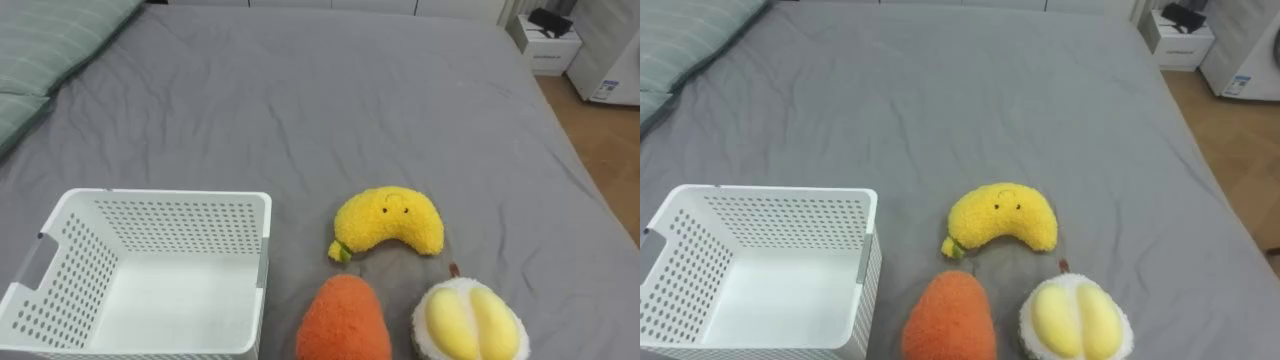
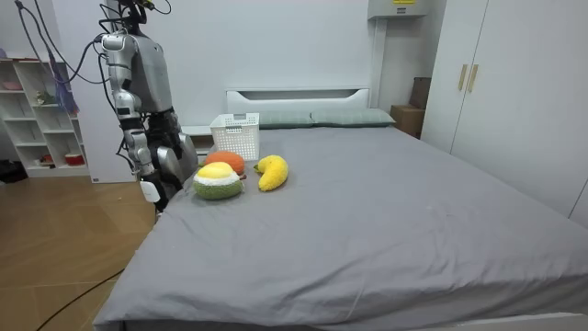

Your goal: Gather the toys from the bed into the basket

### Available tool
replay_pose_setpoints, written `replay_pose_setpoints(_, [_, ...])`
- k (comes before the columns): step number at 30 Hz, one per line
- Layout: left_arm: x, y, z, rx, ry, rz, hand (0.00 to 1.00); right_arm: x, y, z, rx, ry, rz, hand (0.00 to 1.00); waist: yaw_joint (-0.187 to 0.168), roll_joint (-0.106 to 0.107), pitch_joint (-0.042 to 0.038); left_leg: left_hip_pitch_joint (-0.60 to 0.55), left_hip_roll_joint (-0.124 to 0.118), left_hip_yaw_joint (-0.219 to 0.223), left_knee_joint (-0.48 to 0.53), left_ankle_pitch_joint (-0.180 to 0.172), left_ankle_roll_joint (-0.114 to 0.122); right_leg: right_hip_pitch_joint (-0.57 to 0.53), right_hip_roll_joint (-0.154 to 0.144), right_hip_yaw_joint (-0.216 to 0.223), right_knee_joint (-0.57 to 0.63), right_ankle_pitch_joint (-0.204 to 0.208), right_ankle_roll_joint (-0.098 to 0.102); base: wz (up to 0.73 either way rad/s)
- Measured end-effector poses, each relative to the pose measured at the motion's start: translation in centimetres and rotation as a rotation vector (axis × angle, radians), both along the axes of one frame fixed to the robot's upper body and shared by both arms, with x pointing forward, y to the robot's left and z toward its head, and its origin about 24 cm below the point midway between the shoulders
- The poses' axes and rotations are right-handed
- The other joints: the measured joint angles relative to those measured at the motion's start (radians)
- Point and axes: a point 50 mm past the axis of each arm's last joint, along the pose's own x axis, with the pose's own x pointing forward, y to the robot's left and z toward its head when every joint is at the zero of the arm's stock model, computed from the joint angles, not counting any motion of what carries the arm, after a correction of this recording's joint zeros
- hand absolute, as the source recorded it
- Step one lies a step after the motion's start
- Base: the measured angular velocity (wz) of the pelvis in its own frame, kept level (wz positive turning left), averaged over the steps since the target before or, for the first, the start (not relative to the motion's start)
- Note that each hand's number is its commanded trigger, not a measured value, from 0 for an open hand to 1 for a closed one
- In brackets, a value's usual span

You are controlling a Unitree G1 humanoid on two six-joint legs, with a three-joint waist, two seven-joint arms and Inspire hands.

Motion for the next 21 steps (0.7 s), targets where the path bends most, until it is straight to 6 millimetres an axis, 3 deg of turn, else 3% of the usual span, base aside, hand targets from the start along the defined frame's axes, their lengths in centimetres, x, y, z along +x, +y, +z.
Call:
replay_pose_setpoints(14, [-0.02,0.06,0.02,0.02,0.003,-0.001,0.0,-0.37,0.07,-0.02,-0.002,0.003,-0.004,0.0,0.0,0.003,0.003,0.01,0.003,0.015,-0.006,0.0,0.0,0.002,0.005,0.02,0.0,0.002,-0.001,-0.03])
replay_pose_setpoints(21, [-0.61,0.15,0.06,0.013,0.006,0.044,0.0,-0.76,0.29,-0.08,0.006,-0.001,-0.084,0.0,-0.02,0.002,-0.0022,0.009,0.003,0.013,-0.006,0.0,0.0,0.004,0.004,0.019,-0.001,0.002,-0.001,0.0])
